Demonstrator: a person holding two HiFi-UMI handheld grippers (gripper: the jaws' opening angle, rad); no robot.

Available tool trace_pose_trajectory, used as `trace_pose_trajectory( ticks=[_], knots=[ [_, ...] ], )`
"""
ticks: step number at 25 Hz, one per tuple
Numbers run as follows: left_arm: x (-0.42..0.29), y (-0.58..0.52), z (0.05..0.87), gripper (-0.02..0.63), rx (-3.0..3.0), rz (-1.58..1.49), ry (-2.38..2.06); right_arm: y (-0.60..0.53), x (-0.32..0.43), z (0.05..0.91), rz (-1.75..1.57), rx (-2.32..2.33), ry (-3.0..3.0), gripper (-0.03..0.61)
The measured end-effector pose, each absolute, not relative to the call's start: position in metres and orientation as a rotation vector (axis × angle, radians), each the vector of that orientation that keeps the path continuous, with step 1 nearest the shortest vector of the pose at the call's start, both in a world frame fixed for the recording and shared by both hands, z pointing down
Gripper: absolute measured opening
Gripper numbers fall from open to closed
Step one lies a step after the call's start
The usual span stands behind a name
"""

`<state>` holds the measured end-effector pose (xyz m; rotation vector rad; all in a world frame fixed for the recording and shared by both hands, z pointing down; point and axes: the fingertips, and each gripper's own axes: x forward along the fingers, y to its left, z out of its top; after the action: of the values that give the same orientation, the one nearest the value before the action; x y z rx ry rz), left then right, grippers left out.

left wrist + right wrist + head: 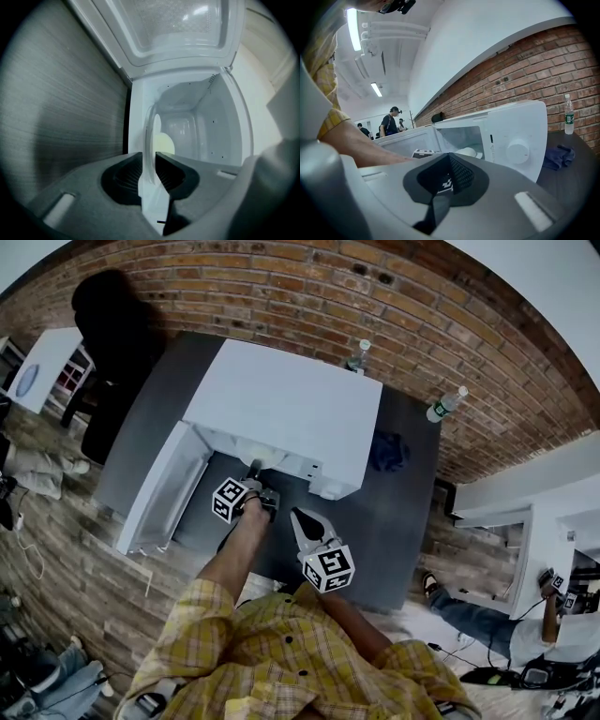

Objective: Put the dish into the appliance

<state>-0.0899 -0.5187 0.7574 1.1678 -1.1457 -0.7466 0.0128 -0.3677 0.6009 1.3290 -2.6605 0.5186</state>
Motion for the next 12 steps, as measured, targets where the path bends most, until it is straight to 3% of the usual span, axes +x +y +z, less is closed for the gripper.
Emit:
trace_pose_trajectory(
  ticks=[4,12],
  knots=[
    [-0.0867,-0.5201,0.7628,0.130,1.152,-0.732,-1.143,-0.3689,0.0147,0.6022,0.530,1.330,-2.657,0.005],
    [-0.0853,-0.5241,0.7693,0.147,1.128,-0.718,-1.145,-0.3717,0.0206,0.6031,0.536,1.338,-2.655,0.005]
  ],
)
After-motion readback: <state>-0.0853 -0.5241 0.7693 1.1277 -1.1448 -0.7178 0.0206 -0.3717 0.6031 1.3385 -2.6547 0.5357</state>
